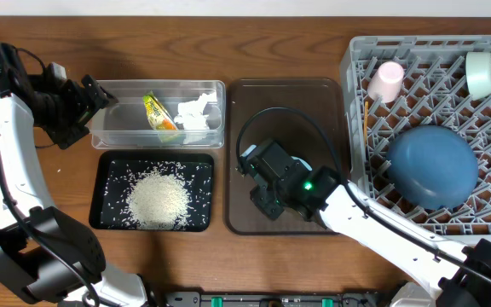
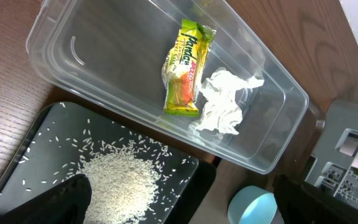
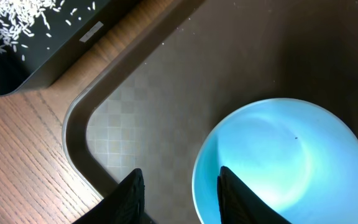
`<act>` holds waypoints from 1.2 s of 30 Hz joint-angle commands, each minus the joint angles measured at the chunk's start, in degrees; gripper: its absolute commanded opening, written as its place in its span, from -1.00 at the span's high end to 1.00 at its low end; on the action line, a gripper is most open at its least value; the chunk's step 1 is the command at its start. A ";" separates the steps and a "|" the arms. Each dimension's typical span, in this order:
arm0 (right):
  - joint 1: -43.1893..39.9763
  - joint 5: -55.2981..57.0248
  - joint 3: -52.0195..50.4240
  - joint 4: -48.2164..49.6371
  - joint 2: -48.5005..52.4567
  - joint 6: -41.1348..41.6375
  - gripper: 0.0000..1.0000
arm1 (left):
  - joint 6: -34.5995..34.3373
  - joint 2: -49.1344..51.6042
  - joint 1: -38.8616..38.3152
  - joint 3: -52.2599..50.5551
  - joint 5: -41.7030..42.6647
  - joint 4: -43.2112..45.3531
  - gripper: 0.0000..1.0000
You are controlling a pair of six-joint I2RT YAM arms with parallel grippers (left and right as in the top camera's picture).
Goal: Sort waste into correct bins and load items into the dishwasher rack
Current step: 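Grasp the light blue bowl rim with the right gripper, then carry the light blue bowl to the rack's right side and release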
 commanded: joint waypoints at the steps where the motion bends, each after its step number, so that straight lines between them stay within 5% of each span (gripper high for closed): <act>1: -0.31 -0.31 -0.94 0.09 0.55 1.05 0.26 | 0.37 -0.96 0.20 1.31 0.07 -0.22 -0.93; 12: -0.28 -0.11 -1.51 1.27 8.85 1.05 0.43 | 0.37 -0.96 0.20 1.31 0.07 -0.22 -0.93; 18: -0.28 -0.11 -1.49 2.12 11.17 1.07 0.96 | 0.37 -0.96 0.20 1.31 0.07 -0.22 -0.93; 20: -0.31 -0.11 -1.18 2.12 10.36 1.29 0.98 | 0.37 -0.96 0.20 1.31 0.07 -0.22 -0.93; 31: -1.44 -0.83 1.90 1.20 -4.26 5.40 0.98 | 0.37 -0.96 0.20 1.31 0.07 -0.22 -0.93; 36: -9.64 -2.62 1.90 -1.27 -16.26 6.82 0.98 | 0.37 -0.96 0.20 1.31 0.07 -0.22 -0.93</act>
